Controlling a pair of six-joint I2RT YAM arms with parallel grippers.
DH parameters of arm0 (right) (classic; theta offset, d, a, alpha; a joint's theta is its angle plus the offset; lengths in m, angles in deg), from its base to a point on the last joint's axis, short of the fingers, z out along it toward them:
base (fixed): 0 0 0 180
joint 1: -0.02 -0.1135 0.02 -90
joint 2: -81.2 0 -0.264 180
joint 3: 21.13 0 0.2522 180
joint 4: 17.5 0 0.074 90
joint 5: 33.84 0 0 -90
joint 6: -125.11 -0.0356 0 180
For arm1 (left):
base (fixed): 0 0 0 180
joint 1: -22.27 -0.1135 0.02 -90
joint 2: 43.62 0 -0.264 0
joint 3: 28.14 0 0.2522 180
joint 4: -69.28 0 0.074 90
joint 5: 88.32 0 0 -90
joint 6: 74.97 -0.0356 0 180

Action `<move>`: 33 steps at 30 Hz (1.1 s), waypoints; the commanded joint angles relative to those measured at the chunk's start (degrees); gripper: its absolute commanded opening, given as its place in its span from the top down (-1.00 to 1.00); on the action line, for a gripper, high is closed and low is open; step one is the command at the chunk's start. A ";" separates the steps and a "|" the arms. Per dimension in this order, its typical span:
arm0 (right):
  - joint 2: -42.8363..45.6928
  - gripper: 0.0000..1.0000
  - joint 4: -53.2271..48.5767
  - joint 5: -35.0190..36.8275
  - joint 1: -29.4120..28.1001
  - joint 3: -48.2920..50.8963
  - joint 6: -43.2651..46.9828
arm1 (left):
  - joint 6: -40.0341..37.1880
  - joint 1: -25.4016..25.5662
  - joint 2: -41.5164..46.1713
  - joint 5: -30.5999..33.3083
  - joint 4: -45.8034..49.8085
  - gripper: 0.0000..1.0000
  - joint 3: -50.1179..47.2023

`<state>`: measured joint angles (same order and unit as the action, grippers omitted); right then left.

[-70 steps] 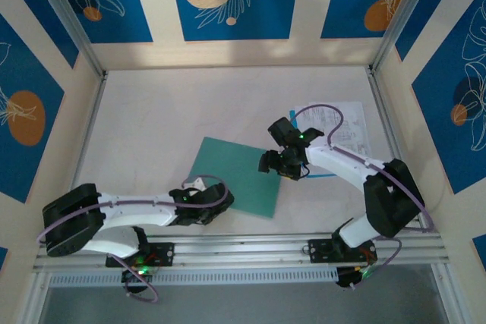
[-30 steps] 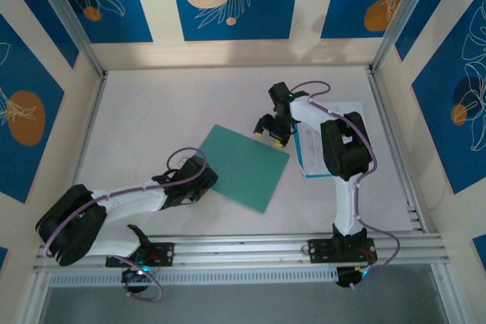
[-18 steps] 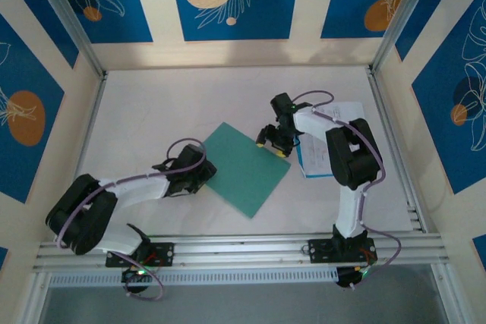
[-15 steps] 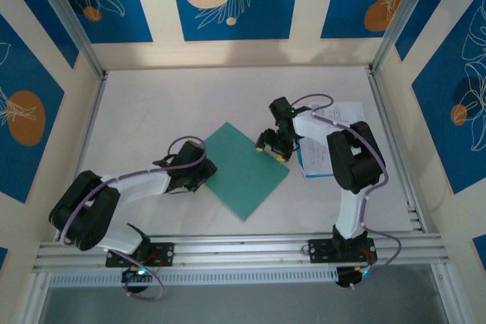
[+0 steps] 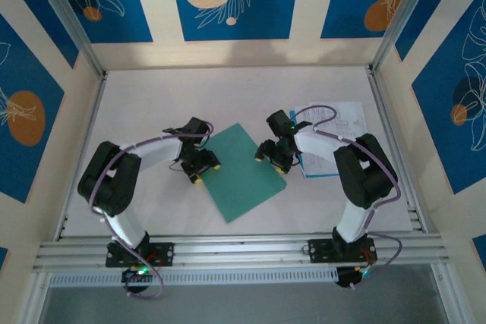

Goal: Put the files into the folder

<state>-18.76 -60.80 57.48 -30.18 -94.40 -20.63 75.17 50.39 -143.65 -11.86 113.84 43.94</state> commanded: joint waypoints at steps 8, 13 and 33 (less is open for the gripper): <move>11.39 -0.46 -5.48 -5.30 -3.64 5.40 -4.49 | -8.72 -0.38 -2.52 1.03 -27.78 -0.40 9.13; 15.30 -0.46 -7.37 -3.53 -0.71 6.76 -1.86 | -8.29 -0.35 3.09 3.86 -22.30 -0.45 8.38; 9.78 -0.45 -2.48 -5.56 4.72 8.09 5.16 | 18.18 22.29 28.17 17.57 -24.04 -0.53 -22.22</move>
<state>-7.55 -64.40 53.90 -25.35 -86.47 -16.72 85.40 70.15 -116.88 0.18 92.80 24.93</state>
